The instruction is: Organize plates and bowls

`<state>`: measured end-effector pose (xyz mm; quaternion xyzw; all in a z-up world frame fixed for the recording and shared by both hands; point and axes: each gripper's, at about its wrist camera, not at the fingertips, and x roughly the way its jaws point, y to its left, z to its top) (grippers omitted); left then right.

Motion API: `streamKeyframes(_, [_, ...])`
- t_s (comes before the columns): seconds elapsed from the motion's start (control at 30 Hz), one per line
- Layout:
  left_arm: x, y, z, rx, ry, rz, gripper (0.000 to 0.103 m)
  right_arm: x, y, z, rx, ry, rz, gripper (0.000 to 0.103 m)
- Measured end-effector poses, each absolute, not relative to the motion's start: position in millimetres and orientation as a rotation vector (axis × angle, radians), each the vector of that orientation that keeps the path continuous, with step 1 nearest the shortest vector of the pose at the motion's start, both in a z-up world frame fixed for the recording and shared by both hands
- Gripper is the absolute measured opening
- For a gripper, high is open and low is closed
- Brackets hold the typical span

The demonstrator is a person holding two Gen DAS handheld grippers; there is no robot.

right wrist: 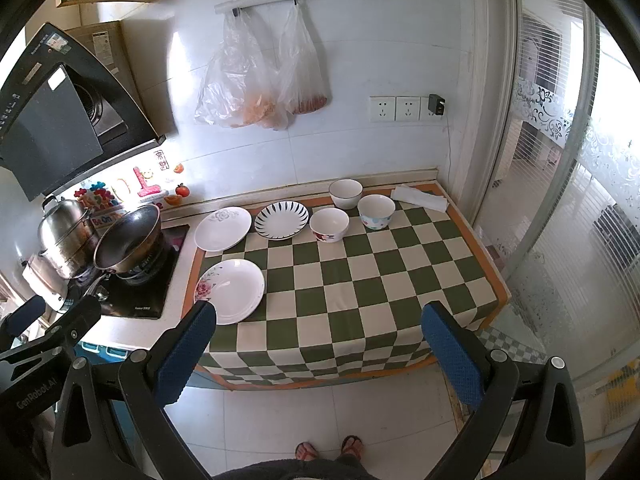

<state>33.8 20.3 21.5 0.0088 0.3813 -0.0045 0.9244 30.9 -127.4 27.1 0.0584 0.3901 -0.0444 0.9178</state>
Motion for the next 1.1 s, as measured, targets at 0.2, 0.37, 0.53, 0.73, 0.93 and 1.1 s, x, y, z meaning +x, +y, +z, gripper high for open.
streamKeyframes(0.2, [30,23,25,0.016,0.776,-0.009,0.103,28,-127,28,0.125,0.799,-0.088,0.103])
streamKeyframes(0.37, [27,22,23,0.016,0.775,-0.007,0.103,28,-127,28,0.128,0.799,-0.087,0.103])
streamKeyframes(0.53, [36,27,16,0.014,0.784,0.032,0.103,32,-125,23,0.128,0.781,-0.095,0.103])
streamKeyframes(0.73, [74,54,-30,-0.021,0.849,0.08,0.103,60,-115,-6,0.157,0.77,-0.041,0.103])
streamKeyframes(0.93, [130,83,-89,-0.034,0.961,0.121,0.103,119,-105,-77,0.21,0.916,0.019,0.103])
streamKeyframes(1.1, [187,101,-148,-0.016,1.065,0.148,0.103,185,-93,-149,0.174,1.043,0.054,0.103])
